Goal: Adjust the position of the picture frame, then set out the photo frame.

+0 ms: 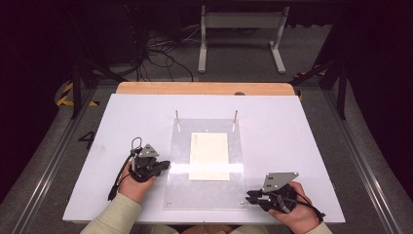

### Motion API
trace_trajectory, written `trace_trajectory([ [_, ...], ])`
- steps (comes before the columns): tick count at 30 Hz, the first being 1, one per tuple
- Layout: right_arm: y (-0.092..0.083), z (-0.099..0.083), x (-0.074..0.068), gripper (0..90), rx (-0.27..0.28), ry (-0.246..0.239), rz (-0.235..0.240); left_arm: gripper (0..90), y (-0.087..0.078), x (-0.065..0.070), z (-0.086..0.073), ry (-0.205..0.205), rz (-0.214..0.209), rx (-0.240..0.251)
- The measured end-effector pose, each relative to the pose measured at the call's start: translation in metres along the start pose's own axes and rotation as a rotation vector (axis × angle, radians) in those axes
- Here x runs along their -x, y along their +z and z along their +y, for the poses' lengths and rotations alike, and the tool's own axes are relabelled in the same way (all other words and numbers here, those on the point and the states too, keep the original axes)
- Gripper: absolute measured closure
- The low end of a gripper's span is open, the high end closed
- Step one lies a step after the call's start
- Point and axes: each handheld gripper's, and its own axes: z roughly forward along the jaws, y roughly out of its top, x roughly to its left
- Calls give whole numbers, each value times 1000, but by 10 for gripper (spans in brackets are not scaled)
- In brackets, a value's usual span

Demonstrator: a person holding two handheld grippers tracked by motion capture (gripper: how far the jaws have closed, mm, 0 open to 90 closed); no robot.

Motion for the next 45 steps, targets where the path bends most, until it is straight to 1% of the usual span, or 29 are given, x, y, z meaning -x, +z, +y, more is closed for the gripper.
trace_trajectory([
  [2,-2,1,2,722,23,5,-14,900,0,-1,-1,1,-14,-4],
  [6,-4,4,7,678,53,20,-38,900,0,0,-1,2,-24,-4],
  [7,-5,5,8,674,57,23,-39,900,0,0,-1,-7,-33,-5],
  [8,-6,6,9,665,65,27,-46,900,0,0,-1,-5,-38,-5],
  [10,-7,10,12,653,80,34,-56,900,1,2,-1,-8,-64,-6],
  [11,-8,12,12,651,89,39,-61,900,2,4,0,-1,-69,-8],
  [13,-10,17,14,652,104,35,-72,900,2,9,1,24,-50,-15],
  [17,-12,23,17,650,123,27,-89,900,3,10,1,27,-49,-14],
  [18,-12,28,20,659,137,19,-107,896,3,9,2,21,-49,-9],
  [20,-13,32,24,688,147,19,-121,876,2,10,2,29,-36,-3],
  [21,-14,34,27,691,151,21,-121,865,0,10,2,34,-22,7],
  [22,-14,37,30,686,158,25,-126,851,-2,10,3,34,-18,17],
  [24,-15,43,37,675,170,35,-140,830,-8,10,3,40,-4,52],
  [25,-15,46,40,677,176,43,-134,818,-11,10,4,41,3,71],
  [26,-15,49,43,678,180,47,-131,804,-14,10,4,40,3,86],
  [27,-14,52,46,673,180,43,-133,788,-17,10,4,50,5,103],
  [29,-13,59,53,658,180,35,-156,754,-22,9,4,55,1,132],
  [33,-12,71,67,632,211,54,-195,707,-30,10,3,68,-16,170],
  [34,-12,73,70,626,217,59,-201,699,-32,11,2,77,-21,175],
  [36,-11,78,78,620,230,69,-207,688,-34,12,1,78,-23,183],
  [37,-11,78,78,620,230,69,-207,685,-34,12,1,78,-23,183],
  [38,-11,82,83,620,241,74,-210,685,-36,12,0,77,-22,182],
  [39,-13,89,91,633,256,85,-226,678,-37,13,-1,74,-25,189],
  [40,-14,93,94,633,256,91,-236,674,-38,12,-2,78,-23,187],
  [41,-14,93,94,633,256,91,-236,669,-38,12,-2,78,-23,187],
  [42,-14,96,98,633,256,96,-250,669,-39,12,-3,72,-25,187],
  [43,-13,100,101,634,250,102,-260,663,-40,12,-4,77,-21,184],
  [44,-11,103,106,648,243,110,-259,655,-41,13,-5,69,-20,180],
  [45,-9,106,110,700,236,123,-246,649,-42,12,-5,81,-13,177],
])
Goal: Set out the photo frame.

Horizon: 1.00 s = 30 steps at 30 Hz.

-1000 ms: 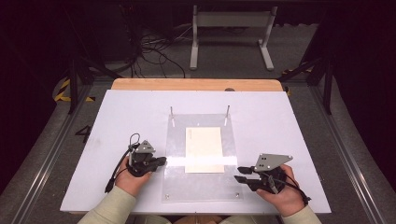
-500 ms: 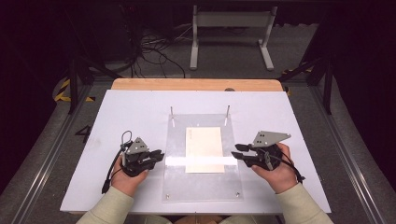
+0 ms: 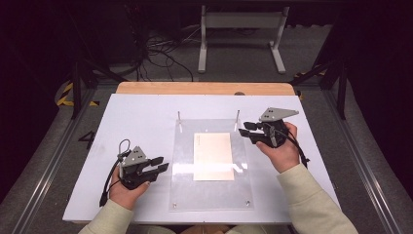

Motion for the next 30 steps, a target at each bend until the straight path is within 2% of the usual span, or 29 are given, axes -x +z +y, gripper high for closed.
trace_trajectory([
  [2,6,3,4,736,-15,19,17,644,-1,1,0,-11,3,2],
  [8,24,6,17,748,-40,55,-59,639,0,0,0,5,3,1],
  [12,33,7,28,717,-31,57,-102,637,0,1,0,-8,11,-7],
  [18,53,5,46,726,-34,116,-162,628,1,3,-1,-6,6,-20],
  [25,72,1,56,706,-26,117,-223,620,-7,5,-7,-3,13,-22],
  [27,75,-2,61,705,-7,145,-224,618,-10,5,-10,-10,16,-18],
  [30,81,-7,67,707,25,177,-199,614,-11,5,-14,-16,27,-30],
])
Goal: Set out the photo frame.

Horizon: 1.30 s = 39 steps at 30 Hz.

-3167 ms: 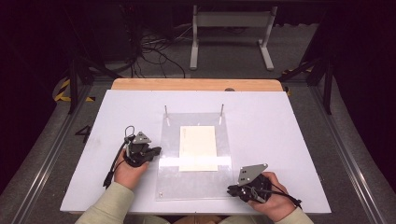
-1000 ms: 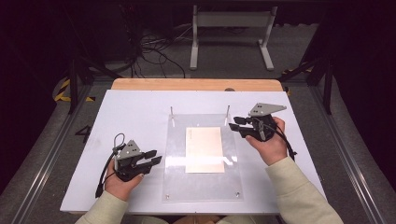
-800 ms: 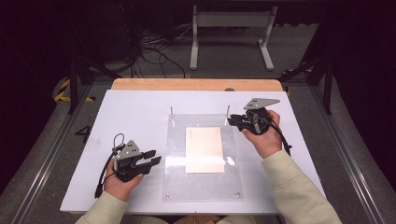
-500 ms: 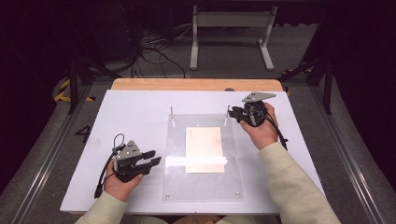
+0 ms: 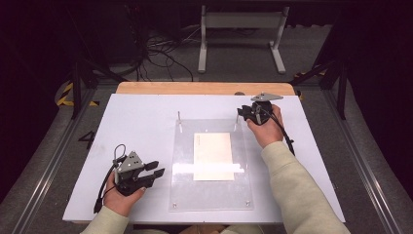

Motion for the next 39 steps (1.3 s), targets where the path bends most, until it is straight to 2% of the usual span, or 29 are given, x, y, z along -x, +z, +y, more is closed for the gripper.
trace_trajectory([
  [3,5,-3,0,707,-4,4,9,612,1,0,-3,-8,4,-6],
  [7,13,-7,-1,715,-2,2,-2,608,0,0,-5,-12,5,-13],
  [9,16,-9,-3,754,-10,-5,-21,608,-1,0,-6,-10,6,-12],
  [11,17,-10,-4,840,-18,-8,-34,607,-1,0,-7,-17,5,-13],
  [12,17,-10,-4,846,-18,-9,-40,607,-1,0,-7,-23,5,-13],
  [16,18,-11,-3,849,-11,11,-36,604,-1,0,-7,-19,2,-10],
  [19,19,-14,0,849,4,-9,-14,600,-1,1,-6,-13,6,-10],
  [21,19,-16,2,850,12,6,-6,598,0,2,-6,-15,4,-9],
  [26,22,-18,0,852,21,29,-27,596,0,3,-5,-7,3,-8],
  [34,26,-20,5,854,36,78,-7,593,-1,2,-5,-16,-9,-3],
  [39,30,-21,10,854,48,109,15,589,-2,1,-6,-19,0,3],
])
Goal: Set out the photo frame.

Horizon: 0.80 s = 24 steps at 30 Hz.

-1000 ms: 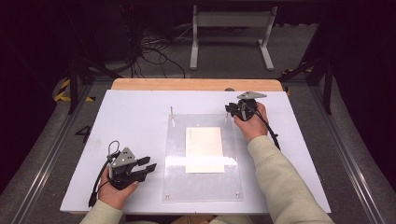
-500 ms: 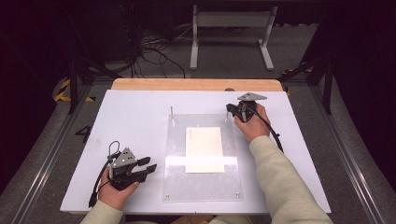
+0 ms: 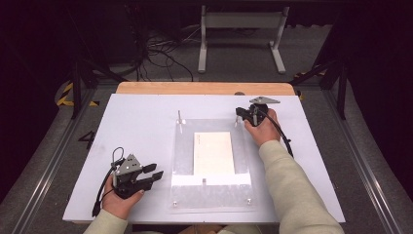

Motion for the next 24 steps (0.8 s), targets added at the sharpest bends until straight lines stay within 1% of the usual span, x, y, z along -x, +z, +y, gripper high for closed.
trace_trajectory([
  [3,3,0,4,853,6,30,14,582,1,0,0,7,5,-7],
  [6,5,2,7,853,-1,46,30,559,1,1,0,29,19,-8],
  [7,6,3,8,853,-6,52,32,546,1,0,-1,41,13,-1],
  [8,6,4,8,853,-14,62,35,520,1,0,-1,41,13,-1],
  [9,6,4,8,853,-14,62,35,520,2,-1,-2,40,-21,20],
  [10,7,5,10,853,-24,75,42,462,2,-3,-3,66,-30,29],
  [11,8,6,11,853,-29,82,43,428,3,-3,-4,82,-31,36],
  [13,9,7,12,852,-33,98,52,378,4,-4,-5,98,-36,46],
  [14,10,7,13,852,-34,105,56,361,5,-3,-5,100,-40,53],
  [18,12,7,16,851,-28,129,67,304,8,2,-4,165,-27,83],
  [20,13,7,17,851,-31,137,68,287,11,5,-3,192,-44,87],
  [21,13,8,17,851,-33,142,68,283,14,6,-3,211,-43,93],
  [23,14,8,17,851,-38,147,66,273,18,10,0,232,-38,116],
  [24,14,8,17,851,-40,147,67,273,19,13,2,250,-32,139],
])
